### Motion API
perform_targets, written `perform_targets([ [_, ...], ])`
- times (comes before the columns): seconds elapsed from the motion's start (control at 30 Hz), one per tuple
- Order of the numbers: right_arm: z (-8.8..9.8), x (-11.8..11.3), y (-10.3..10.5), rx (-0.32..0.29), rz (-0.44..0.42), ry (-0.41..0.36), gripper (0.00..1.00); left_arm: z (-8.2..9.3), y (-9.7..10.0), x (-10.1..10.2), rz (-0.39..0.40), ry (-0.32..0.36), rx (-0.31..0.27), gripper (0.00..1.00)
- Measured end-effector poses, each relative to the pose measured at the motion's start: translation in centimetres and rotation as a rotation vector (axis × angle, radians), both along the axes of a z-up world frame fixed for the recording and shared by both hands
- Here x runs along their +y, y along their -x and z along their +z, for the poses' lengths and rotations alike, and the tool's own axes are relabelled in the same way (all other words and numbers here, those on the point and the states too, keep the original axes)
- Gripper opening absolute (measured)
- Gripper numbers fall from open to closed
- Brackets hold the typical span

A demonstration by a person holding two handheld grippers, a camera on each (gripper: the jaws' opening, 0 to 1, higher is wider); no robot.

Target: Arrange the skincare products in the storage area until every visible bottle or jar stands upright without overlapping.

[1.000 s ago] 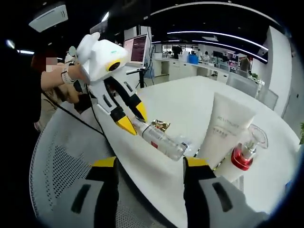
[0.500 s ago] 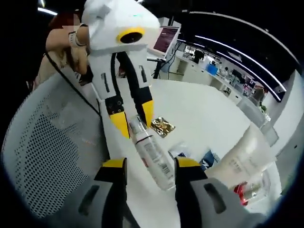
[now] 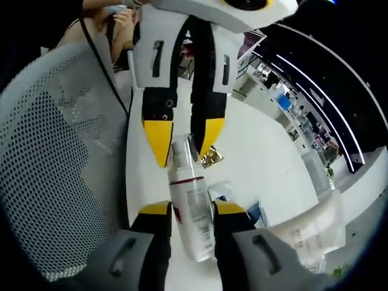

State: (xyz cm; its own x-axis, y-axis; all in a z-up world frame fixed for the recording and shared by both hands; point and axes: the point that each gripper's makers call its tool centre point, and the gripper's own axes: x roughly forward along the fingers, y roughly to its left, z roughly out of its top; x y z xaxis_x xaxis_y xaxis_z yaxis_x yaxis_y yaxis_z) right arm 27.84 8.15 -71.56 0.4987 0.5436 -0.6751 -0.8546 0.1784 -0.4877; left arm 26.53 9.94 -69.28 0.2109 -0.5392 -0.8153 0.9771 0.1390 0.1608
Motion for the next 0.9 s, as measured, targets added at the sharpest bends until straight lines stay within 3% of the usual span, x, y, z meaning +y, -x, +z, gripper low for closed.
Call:
perform_targets([
  [0.2,-0.1,0.1,0.2,0.046,0.006,-0.054,0.23,0.8,0.2,-0.2,-0.014,0.006,0.004,0.15],
  [0.37,0.0,0.0,0.3,0.089,0.002,-0.108,0.21,1.8,0.3,-0.8,-0.069,0.047,-0.009,0.16],
  [0.43,0.1,-0.1,0.4,0.102,-0.001,-0.126,0.21,2.0,0.2,-1.0,-0.068,0.074,0.013,0.16],
  [0.63,0.8,0.1,0.4,0.123,-0.017,-0.194,0.2,3.1,0.1,-1.4,-0.144,0.19,-0.024,0.17],
  [0.8,1.2,0.5,0.3,0.137,-0.028,-0.239,0.2,3.7,-0.7,-1.1,-0.089,0.263,-0.031,0.23],
  [0.9,1.5,0.5,0.2,0.149,-0.039,-0.275,0.2,3.8,-0.9,-0.9,-0.041,0.329,0.009,0.23],
])
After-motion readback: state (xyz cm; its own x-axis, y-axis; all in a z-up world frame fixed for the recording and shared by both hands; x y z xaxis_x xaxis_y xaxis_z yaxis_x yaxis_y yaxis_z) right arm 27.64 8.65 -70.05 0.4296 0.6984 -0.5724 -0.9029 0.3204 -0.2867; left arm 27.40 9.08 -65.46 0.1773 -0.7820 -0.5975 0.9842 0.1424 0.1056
